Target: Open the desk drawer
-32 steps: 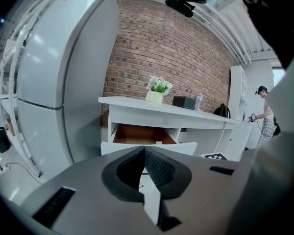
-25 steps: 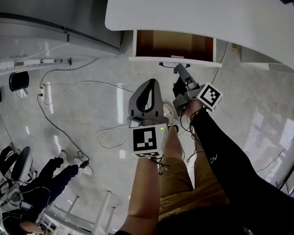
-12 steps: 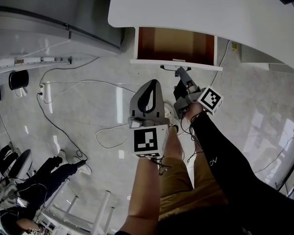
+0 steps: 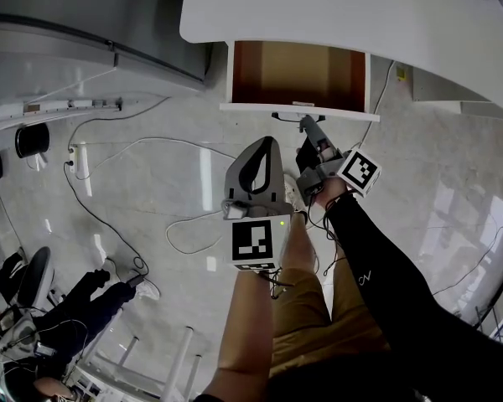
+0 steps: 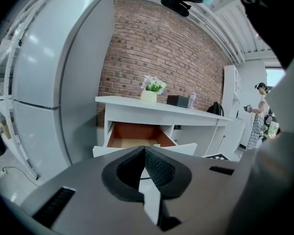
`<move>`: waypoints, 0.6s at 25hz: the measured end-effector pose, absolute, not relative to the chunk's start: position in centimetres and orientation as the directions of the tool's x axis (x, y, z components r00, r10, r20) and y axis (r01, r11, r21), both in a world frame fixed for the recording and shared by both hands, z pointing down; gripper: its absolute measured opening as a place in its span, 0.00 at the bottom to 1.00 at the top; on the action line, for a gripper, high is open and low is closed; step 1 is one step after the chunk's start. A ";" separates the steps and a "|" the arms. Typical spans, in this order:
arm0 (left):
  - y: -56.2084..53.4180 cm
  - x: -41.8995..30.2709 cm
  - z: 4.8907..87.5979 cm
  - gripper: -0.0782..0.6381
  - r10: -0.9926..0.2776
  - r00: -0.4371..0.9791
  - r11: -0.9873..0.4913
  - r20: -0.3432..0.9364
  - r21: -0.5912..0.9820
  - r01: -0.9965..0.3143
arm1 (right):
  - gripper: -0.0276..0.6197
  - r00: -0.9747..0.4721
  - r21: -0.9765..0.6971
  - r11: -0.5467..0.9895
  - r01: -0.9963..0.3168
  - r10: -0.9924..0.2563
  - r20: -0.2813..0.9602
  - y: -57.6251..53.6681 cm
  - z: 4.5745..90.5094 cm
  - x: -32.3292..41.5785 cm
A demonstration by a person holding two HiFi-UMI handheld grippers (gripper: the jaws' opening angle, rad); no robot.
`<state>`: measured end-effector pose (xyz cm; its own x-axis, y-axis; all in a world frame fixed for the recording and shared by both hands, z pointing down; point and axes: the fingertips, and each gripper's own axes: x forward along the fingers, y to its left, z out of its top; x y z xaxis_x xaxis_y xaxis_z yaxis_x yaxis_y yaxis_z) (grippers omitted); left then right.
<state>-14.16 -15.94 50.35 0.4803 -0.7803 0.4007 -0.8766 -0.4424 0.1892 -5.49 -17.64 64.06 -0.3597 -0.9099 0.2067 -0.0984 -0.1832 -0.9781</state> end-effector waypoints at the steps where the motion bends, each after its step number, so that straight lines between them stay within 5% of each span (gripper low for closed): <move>1: -16.1 -14.0 50.5 0.12 -0.774 0.485 -0.451 0.406 0.184 -0.873 | 0.09 -0.359 -0.978 -0.185 -0.099 -0.910 0.209 -17.7 64.2 -5.4; 15: -16.7 -13.7 51.6 0.12 -0.752 0.483 -0.476 0.449 0.138 -0.869 | 0.10 -0.383 -0.973 -0.212 -0.094 -0.894 0.232 -16.6 65.2 -5.6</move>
